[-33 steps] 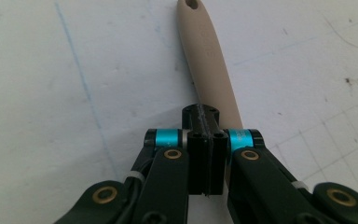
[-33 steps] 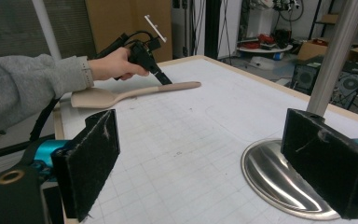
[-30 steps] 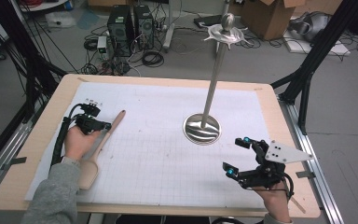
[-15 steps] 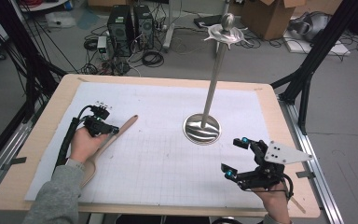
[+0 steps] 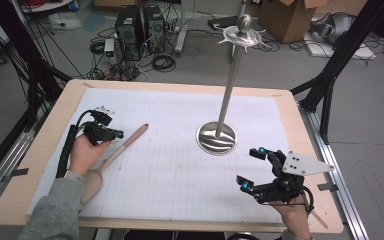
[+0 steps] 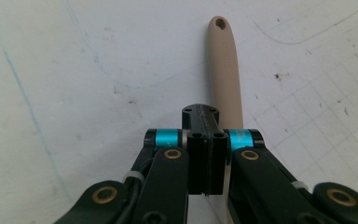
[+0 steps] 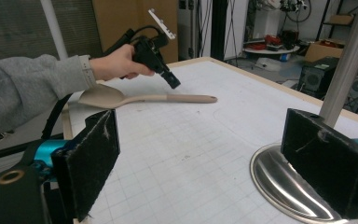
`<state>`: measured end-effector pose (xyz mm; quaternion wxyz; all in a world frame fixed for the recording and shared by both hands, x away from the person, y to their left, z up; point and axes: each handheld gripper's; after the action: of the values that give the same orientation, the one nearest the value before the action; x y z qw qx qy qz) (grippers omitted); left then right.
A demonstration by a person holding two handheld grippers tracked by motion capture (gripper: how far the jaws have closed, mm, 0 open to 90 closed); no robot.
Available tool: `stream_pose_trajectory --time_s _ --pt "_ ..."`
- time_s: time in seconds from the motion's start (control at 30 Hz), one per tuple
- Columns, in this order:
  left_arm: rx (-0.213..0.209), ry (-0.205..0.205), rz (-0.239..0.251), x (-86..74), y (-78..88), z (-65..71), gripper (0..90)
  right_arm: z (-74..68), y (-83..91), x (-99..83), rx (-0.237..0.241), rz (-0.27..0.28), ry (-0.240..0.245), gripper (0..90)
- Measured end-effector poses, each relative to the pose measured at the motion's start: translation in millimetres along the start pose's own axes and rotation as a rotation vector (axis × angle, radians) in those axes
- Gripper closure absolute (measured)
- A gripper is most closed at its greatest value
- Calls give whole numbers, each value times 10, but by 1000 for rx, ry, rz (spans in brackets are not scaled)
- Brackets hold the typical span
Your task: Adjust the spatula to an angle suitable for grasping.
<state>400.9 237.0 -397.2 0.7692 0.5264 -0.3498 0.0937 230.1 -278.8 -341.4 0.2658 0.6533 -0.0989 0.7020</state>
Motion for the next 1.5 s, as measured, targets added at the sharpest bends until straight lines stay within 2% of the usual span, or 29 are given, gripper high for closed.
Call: stream_pose_trajectory --time_s 0.1,0.3,0.43,0.57,0.67,0.77,0.83,0.93,0.97,1.0,1.03,1.1,1.2,1.23,1.3,1.33,1.4,1.5 --pt "-41 -14 43 0 131 18 896 -9 4 10 3 0 2 108" --pt "-98 -51 93 -24 355 110 895 -11 -3 15 0 0 5 107" --pt "-117 -82 141 -56 509 207 895 -7 -11 13 -2 -10 -4 107" --pt "-136 -81 180 -111 626 244 894 -3 -11 21 -3 -10 -4 107" --pt "-123 -72 182 -186 688 251 894 -1 -26 31 7 -5 -3 107" --pt "-134 -67 203 -282 776 243 895 1 -55 31 27 -1 -1 107" --pt "-123 -79 214 -337 842 244 895 -2 -74 32 31 -6 0 107" --pt "-152 -51 258 -427 901 265 879 -8 -84 39 32 -10 2 107" --pt "-149 -40 268 -453 916 276 833 -10 -82 41 31 -11 0 107" --pt "-126 -39 286 -477 936 294 792 -10 -80 44 32 -10 -2 107" --pt "-123 -41 304 -502 963 306 776 -5 -79 44 28 -6 2 107" --pt "-132 -25 348 -544 1023 318 704 -2 -76 45 29 -3 2 107" --pt "-150 -18 379 -575 1084 322 572 -1 -84 45 28 -4 -2 108" --pt "-148 -14 382 -582 1093 323 513 -1 -90 43 30 -6 -4 107" --pt "-174 -10 368 -588 1098 308 425 6 -105 39 31 -7 5 107" --pt "-170 -2 361 -592 1098 309 378 1 -108 40 34 -10 -2 107" --pt "-124 -8 365 -599 1103 322 222 2 -114 43 35 -7 0 107" --pt "-117 -10 371 -603 1124 330 116 5 -122 46 36 -5 5 108"
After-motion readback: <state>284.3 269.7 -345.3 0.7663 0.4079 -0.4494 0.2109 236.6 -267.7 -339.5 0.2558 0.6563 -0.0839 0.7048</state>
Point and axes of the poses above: each handheld gripper's, and its own axes: y roughly backward along the jaws, x roughly out of its top, z roughly to its right, and after that the axes turned 10 degrees about y, right-handed
